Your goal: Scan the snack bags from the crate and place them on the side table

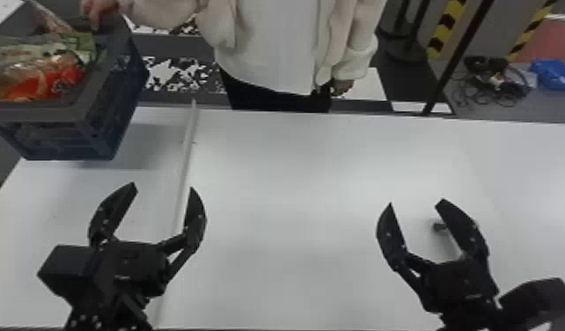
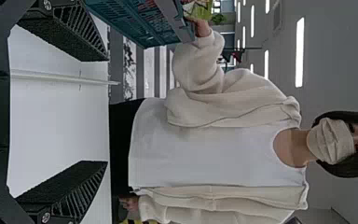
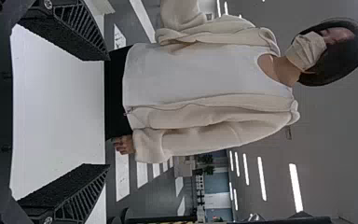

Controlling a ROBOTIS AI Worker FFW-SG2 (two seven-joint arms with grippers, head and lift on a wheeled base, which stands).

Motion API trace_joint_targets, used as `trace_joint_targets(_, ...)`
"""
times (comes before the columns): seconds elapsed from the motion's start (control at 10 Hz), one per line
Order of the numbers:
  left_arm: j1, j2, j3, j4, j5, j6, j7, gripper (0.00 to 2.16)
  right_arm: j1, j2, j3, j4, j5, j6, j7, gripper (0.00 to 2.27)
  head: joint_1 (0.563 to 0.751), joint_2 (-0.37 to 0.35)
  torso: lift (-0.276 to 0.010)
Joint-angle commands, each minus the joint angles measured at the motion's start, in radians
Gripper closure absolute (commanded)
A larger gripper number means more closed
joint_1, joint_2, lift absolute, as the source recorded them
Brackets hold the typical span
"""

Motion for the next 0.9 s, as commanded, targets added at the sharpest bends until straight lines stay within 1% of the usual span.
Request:
trace_joint_targets(0.0,0.003,-0.004,0.000,0.000,0.003,-0.001,0.000,0.08,0.005,0.001,0.000,-0.003,0.003,0.000,0.000,0.05,0.695,-0.051,-0.094)
trace_joint_targets(0.2,0.005,-0.004,0.000,0.000,0.003,-0.004,0.000,0.09,0.011,0.004,0.002,-0.008,0.024,0.000,0.000,0.05,0.695,-0.051,-0.094)
trace_joint_targets(0.8,0.009,-0.004,0.002,-0.001,0.009,-0.016,0.002,0.09,0.012,0.004,0.003,-0.009,0.024,0.000,0.000,0.05,0.695,-0.044,-0.094)
